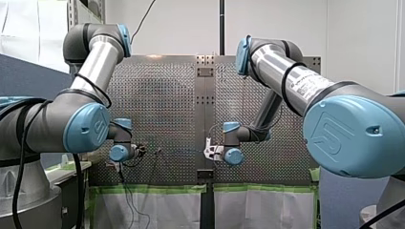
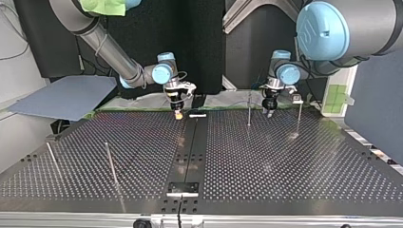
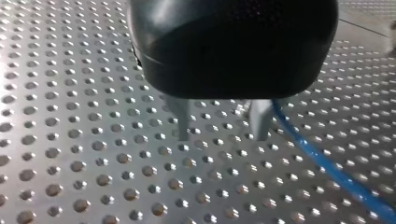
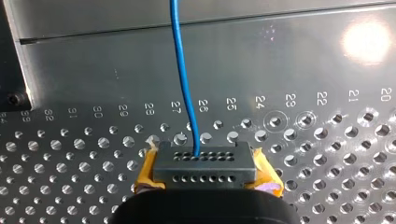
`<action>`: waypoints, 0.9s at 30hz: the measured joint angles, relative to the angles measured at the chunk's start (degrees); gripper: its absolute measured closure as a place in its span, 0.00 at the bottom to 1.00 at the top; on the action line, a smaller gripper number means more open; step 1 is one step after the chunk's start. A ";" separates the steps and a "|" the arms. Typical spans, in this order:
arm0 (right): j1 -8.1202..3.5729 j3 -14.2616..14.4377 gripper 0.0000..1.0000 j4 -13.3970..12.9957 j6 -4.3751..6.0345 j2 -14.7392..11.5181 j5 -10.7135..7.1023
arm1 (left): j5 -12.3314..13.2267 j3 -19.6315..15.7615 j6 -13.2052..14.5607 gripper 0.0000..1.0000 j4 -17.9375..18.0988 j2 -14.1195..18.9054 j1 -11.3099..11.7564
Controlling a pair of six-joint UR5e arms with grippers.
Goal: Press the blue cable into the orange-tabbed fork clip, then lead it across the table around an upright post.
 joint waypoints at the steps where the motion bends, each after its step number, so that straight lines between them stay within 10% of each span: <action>1: 0.00 0.00 1.00 0.08 0.00 0.00 0.00 | -0.19 0.00 0.54 0.00 -0.52 0.00 0.04; 12: 0.09 0.01 1.00 1.13 -0.20 0.00 0.00 | -4.87 -0.06 6.38 0.00 -6.39 -0.03 -0.51; 27: 0.00 0.02 1.00 2.04 -0.33 0.00 0.00 | -2.36 -7.30 11.71 0.00 -13.47 1.05 -0.03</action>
